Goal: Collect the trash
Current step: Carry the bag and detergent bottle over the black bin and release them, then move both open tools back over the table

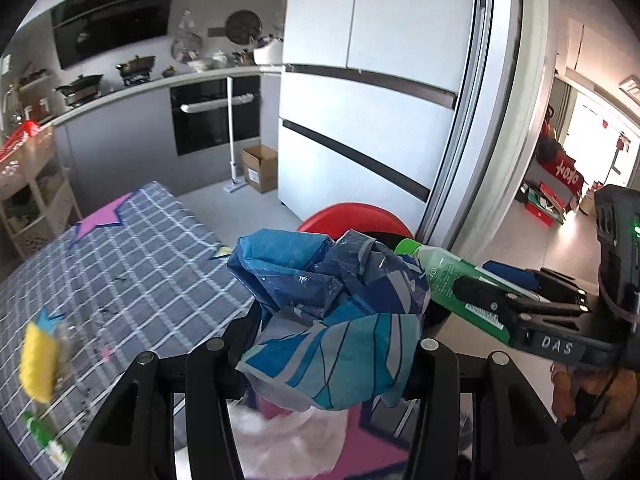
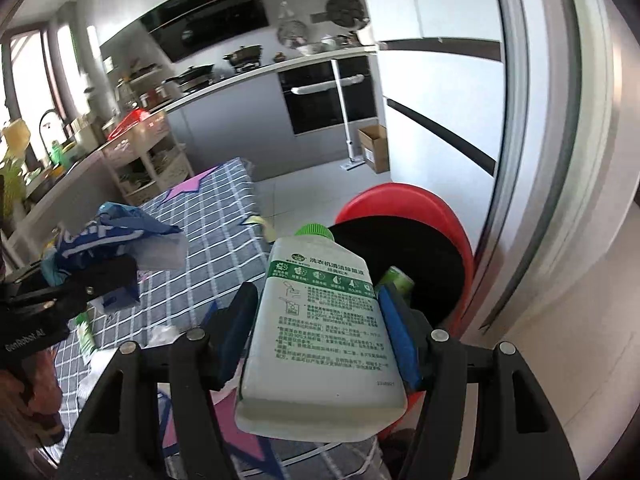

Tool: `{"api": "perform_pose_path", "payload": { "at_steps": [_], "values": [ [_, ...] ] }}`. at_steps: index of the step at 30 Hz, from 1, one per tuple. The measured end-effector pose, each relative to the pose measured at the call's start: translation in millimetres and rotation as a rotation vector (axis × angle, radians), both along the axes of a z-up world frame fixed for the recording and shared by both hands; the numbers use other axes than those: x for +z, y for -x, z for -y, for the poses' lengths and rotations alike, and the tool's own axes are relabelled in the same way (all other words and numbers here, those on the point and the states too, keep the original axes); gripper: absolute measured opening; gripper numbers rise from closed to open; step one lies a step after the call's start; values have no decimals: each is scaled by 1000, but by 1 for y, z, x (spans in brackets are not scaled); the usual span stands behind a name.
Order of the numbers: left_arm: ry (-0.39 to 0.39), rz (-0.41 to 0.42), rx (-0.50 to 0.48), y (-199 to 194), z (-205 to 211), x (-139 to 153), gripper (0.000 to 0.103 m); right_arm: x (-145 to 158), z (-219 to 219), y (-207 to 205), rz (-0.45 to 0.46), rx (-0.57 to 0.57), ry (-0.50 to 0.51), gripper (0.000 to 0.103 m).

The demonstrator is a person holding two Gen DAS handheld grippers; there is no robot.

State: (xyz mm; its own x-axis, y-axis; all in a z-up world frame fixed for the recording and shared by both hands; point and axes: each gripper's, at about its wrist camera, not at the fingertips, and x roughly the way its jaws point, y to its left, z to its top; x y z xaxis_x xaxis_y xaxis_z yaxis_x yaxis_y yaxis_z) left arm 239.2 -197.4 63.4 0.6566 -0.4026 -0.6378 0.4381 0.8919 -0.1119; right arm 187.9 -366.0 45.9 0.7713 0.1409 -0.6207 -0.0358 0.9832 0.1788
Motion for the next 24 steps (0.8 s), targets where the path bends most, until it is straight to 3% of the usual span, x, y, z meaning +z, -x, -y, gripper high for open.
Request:
{"api": "perform_pose_path", "payload": {
  "at_steps": [11,18,24],
  "values": [
    [-105,-113,-55,-67,82,-57,103,-33,52,-50,-76,-66,-103,63],
    [-159,-146,-64,-90,107,-84,103,-49,71,-74,-121,-61,-169,65],
    [-153,-182,-42,-98,109,-96,103,-47,84,-75,-110,-89,-194,65]
  ]
}}
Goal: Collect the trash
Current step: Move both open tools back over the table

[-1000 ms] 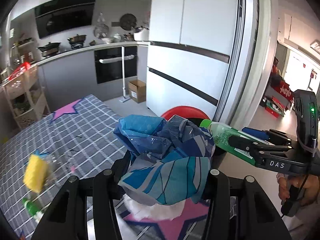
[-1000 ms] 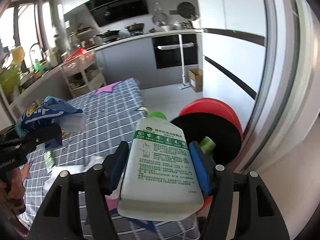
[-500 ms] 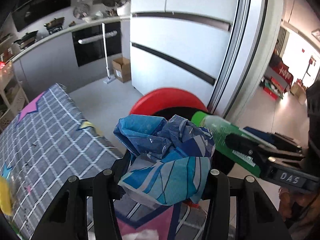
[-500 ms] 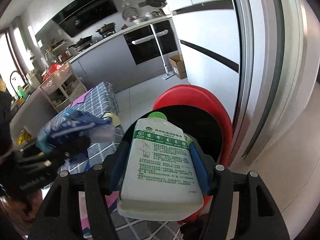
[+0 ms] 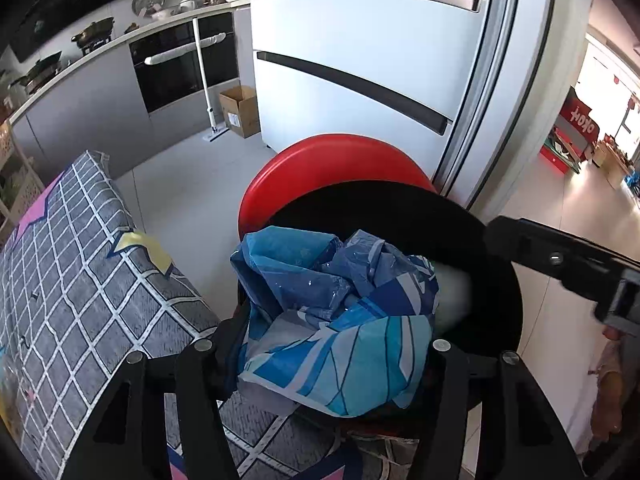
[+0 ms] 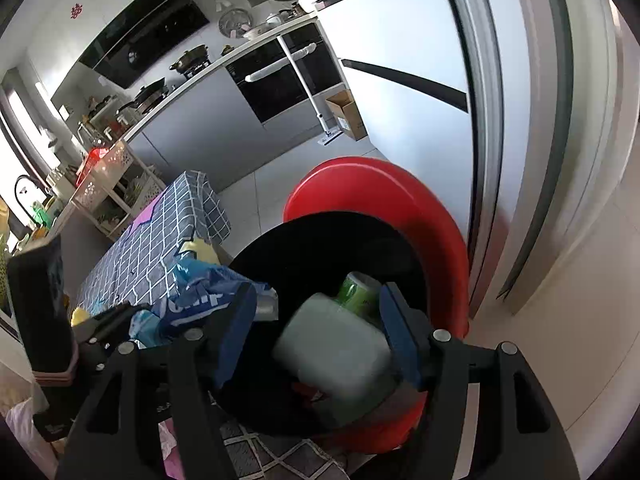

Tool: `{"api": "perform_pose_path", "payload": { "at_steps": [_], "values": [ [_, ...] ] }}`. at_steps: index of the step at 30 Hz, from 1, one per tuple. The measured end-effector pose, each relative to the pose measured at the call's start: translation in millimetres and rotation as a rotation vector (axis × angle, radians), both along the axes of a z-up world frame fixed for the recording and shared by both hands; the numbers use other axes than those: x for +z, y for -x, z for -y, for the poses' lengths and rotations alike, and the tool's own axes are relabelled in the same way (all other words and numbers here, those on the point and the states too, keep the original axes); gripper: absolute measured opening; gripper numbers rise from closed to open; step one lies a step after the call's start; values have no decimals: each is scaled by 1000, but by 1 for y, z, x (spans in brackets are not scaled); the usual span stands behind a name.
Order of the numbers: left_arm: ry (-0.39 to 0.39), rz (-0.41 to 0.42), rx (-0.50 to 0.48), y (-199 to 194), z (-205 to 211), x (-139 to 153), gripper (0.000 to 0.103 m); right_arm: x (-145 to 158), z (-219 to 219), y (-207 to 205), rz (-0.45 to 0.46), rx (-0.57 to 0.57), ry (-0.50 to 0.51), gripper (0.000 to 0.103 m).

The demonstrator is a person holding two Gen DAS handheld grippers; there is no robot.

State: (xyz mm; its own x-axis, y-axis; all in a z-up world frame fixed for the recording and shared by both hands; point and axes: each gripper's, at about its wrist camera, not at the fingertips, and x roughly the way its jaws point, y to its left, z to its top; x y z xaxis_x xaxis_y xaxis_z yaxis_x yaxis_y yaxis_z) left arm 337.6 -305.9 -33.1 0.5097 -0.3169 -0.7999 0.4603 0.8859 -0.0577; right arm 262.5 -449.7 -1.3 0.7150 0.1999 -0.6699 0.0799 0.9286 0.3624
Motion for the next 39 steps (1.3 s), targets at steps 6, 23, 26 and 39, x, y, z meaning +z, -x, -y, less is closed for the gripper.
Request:
{"api": "perform_pose_path", "payload": {
  "at_steps": [6,23,26,39],
  "values": [
    [-1,28,8,4,0,4,103,6,7,16,17,-25,-5,65],
    [52,88,102,72,-93,43,103,29,-23,54,39,-12,-19,82],
    [35,76,143,87,-125,39,103,31,-44,57,31,13,-7,91],
    [45,42,483,131,-302,19,103,16,-173,75,-34,225,72,103]
  ]
}}
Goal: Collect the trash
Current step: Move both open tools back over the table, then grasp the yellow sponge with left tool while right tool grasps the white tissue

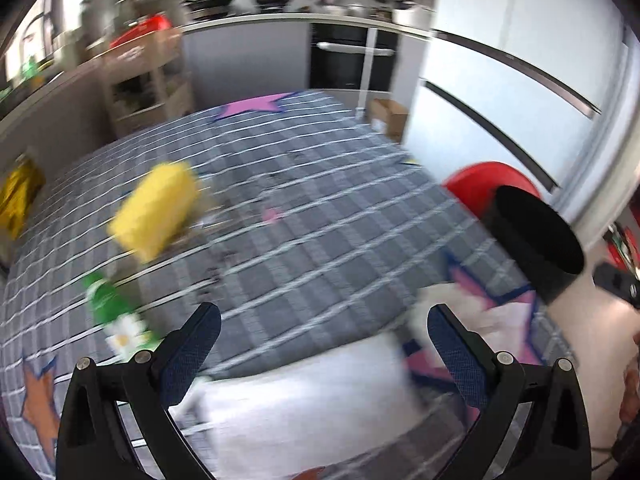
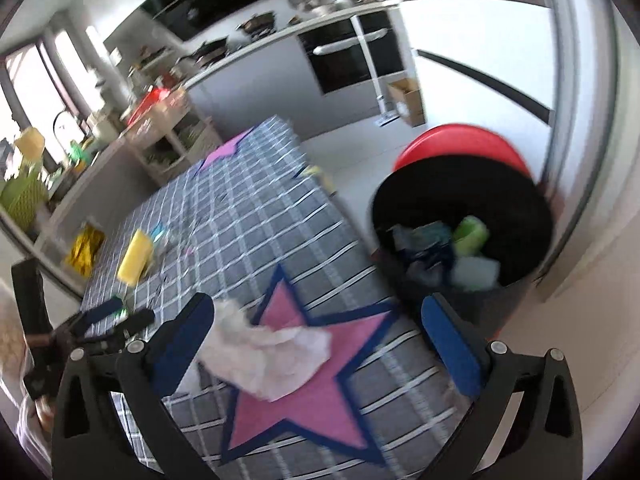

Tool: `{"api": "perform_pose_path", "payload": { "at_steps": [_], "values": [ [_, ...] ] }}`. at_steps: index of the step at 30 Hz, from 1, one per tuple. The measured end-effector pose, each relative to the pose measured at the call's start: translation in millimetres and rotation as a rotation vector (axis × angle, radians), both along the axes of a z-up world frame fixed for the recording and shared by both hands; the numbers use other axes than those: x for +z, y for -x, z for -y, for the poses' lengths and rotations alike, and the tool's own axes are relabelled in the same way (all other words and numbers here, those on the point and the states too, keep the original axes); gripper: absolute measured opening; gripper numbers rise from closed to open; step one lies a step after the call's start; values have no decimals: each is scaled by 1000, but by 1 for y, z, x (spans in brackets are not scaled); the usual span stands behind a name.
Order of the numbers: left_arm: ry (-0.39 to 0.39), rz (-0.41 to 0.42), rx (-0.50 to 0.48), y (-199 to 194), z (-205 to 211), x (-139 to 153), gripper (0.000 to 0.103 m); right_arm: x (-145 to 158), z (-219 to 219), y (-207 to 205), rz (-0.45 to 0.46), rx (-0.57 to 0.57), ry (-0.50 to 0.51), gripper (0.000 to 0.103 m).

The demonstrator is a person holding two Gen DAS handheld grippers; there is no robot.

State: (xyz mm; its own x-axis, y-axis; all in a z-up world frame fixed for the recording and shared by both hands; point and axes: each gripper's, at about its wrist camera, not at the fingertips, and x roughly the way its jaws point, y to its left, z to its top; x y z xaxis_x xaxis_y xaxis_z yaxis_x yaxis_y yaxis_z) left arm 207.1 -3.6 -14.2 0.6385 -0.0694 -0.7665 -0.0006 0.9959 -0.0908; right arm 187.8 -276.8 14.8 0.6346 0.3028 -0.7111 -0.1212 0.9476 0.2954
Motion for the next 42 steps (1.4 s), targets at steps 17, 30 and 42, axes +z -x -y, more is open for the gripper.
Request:
{"api": "perform_pose_path", "payload": {
  "at_steps": [17,30,42],
  "values": [
    [-8,-1,111,-44,-131,-9,103,-47,-83,-11,-156,89,118,103],
    [107,-75,138,-116,-171,-33,103,-59,-105,-25,-188,107,182,99],
    [97,-84,129,-127,-166,-51,103,-78,-115,-32,-204,111,224,91]
  ]
}}
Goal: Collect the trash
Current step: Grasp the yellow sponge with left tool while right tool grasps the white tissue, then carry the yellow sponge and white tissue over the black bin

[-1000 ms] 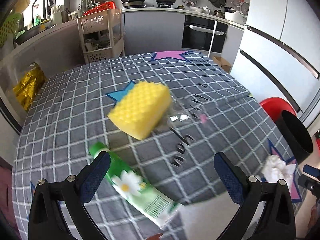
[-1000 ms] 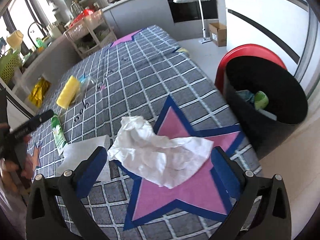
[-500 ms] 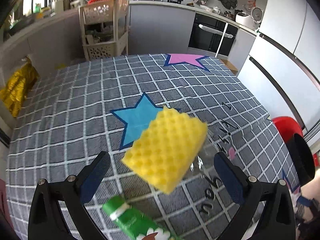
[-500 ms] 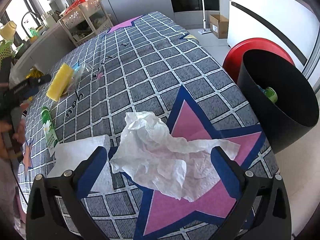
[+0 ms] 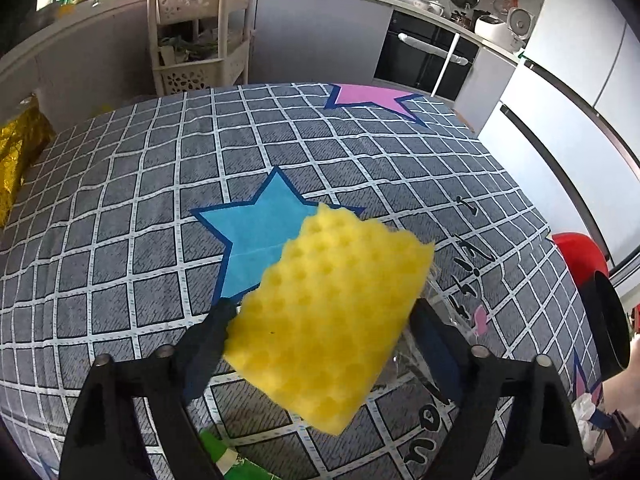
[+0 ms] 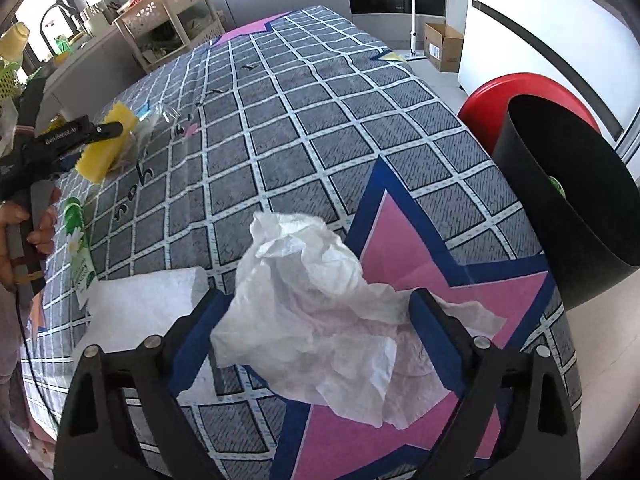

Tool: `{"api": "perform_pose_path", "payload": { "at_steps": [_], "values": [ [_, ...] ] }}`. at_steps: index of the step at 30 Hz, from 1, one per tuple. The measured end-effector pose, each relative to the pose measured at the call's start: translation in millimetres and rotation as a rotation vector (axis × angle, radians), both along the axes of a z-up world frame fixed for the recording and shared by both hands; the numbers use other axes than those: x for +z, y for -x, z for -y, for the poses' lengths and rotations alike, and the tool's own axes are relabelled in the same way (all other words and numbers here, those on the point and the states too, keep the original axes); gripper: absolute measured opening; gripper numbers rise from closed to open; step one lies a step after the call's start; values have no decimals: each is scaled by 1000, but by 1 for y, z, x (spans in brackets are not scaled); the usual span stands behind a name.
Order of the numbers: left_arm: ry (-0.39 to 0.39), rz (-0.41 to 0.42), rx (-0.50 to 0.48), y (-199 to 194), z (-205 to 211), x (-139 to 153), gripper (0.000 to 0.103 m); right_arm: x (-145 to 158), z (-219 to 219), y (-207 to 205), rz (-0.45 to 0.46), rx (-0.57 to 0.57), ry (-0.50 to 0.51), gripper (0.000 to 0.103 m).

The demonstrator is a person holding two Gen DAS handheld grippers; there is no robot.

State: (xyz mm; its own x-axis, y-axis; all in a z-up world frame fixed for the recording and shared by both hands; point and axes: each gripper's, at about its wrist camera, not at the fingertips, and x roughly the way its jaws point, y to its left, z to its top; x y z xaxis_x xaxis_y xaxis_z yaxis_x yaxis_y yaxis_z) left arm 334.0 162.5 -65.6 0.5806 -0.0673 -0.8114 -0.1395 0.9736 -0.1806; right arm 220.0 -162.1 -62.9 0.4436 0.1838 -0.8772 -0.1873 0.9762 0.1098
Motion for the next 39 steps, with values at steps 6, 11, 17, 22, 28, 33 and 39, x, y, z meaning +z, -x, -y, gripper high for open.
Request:
{"api": "perform_pose_path", "payload": {
  "at_steps": [6,11,17,22,28,33,39],
  "values": [
    [-26,27,8,13,3,5,103,2,-2,5,33,-7,66,64],
    [-5,65,16,31,3,19,103,6,11,6,35,-45,22,26],
    [-22,127,-15,64,11,43,103,13,21,15,47,-54,-45,22],
    [-15,167,-53,94,23,61,103,20,27,28,66,-40,-80,22],
    [-9,211,-104,126,50,76,103,26,41,44,80,-40,-123,22],
    [9,217,-158,146,81,76,103,32,55,58,94,-38,-160,22],
    [-2,211,-241,158,126,76,103,45,77,70,129,-52,-197,22]
  ]
}}
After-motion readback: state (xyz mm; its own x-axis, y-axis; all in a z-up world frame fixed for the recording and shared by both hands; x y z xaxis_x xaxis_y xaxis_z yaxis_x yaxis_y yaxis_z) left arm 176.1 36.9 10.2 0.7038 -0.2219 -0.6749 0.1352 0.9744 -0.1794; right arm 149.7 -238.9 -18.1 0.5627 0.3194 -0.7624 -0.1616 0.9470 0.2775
